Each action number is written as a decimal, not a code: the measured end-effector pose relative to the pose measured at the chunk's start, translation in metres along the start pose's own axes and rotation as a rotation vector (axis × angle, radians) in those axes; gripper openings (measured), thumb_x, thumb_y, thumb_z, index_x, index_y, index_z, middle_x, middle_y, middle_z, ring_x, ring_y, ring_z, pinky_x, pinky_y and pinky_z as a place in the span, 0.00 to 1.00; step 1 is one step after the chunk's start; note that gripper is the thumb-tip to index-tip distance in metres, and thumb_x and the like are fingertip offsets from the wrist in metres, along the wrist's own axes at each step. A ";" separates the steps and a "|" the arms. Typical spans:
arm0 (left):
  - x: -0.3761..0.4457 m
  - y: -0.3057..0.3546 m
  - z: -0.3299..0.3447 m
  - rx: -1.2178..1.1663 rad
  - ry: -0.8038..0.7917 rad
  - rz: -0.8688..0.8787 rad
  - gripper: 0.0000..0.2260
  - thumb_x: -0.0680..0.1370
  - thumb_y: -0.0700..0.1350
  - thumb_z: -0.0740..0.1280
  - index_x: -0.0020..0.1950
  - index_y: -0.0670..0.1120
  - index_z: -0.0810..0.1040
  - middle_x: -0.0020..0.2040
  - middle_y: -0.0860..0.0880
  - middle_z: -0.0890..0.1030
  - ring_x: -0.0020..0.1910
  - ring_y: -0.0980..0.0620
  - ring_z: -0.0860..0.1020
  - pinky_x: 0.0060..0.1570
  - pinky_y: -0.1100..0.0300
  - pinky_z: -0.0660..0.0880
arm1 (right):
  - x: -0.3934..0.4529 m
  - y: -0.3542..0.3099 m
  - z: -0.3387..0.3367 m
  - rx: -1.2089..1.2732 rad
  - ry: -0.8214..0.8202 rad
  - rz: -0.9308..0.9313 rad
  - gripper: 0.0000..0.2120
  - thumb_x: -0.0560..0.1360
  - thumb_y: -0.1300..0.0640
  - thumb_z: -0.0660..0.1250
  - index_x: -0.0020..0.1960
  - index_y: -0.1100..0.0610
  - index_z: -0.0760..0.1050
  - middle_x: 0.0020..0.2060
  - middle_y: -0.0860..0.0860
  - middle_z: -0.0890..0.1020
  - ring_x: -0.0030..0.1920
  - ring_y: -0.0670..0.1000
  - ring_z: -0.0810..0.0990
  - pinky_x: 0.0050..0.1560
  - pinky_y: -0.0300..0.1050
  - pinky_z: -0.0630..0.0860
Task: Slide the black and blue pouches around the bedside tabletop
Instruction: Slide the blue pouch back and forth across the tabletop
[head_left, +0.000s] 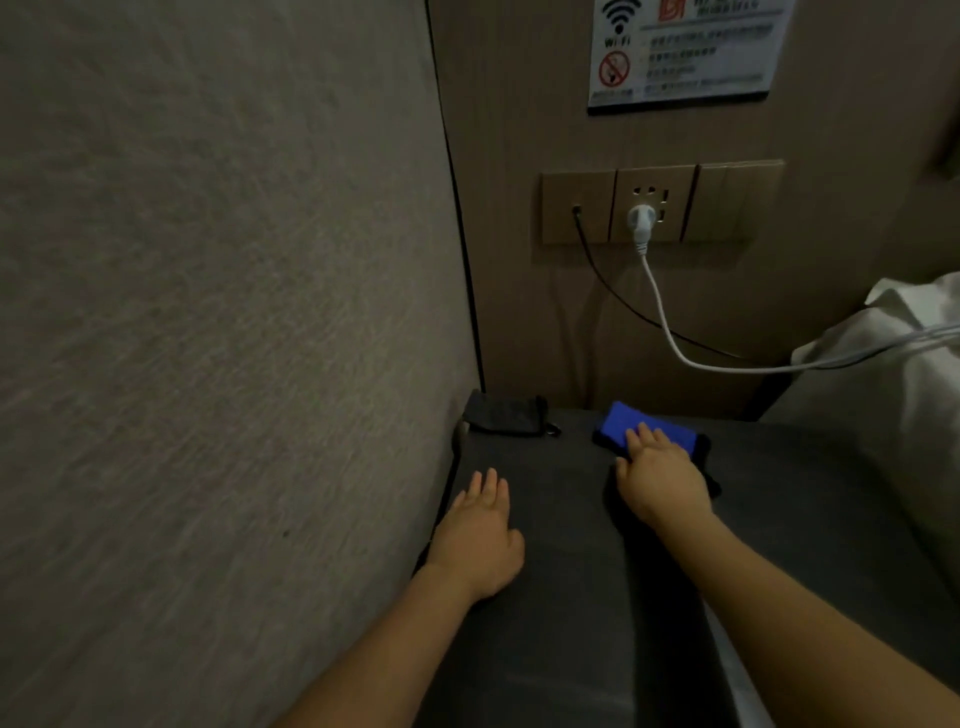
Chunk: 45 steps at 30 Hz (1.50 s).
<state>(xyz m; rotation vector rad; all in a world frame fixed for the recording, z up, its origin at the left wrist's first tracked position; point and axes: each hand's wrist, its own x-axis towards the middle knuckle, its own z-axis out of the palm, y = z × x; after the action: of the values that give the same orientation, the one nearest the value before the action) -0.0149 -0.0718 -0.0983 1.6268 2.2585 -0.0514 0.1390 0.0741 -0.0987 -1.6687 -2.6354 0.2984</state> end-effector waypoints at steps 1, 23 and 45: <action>0.000 0.000 0.001 -0.004 0.011 0.000 0.29 0.80 0.47 0.52 0.79 0.42 0.44 0.79 0.44 0.44 0.79 0.47 0.44 0.78 0.54 0.45 | 0.006 -0.005 -0.001 0.010 -0.012 0.010 0.26 0.81 0.51 0.52 0.75 0.59 0.55 0.76 0.56 0.57 0.75 0.55 0.56 0.73 0.49 0.54; 0.001 0.006 0.004 0.010 0.073 -0.031 0.29 0.79 0.45 0.53 0.79 0.42 0.47 0.80 0.45 0.46 0.79 0.48 0.46 0.77 0.56 0.46 | 0.026 -0.028 -0.004 0.070 -0.068 -0.237 0.24 0.80 0.54 0.51 0.76 0.55 0.55 0.76 0.51 0.55 0.75 0.52 0.54 0.73 0.48 0.54; 0.001 0.008 0.002 -0.039 0.043 -0.060 0.28 0.81 0.45 0.52 0.79 0.41 0.47 0.80 0.45 0.45 0.79 0.48 0.45 0.77 0.55 0.46 | -0.030 0.155 -0.028 -0.027 0.002 0.223 0.25 0.79 0.53 0.54 0.75 0.57 0.57 0.76 0.52 0.56 0.75 0.50 0.56 0.73 0.45 0.55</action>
<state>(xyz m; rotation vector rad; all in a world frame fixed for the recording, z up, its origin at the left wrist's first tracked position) -0.0069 -0.0685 -0.0989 1.5552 2.3259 0.0126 0.2933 0.1159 -0.0934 -1.9731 -2.4632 0.2632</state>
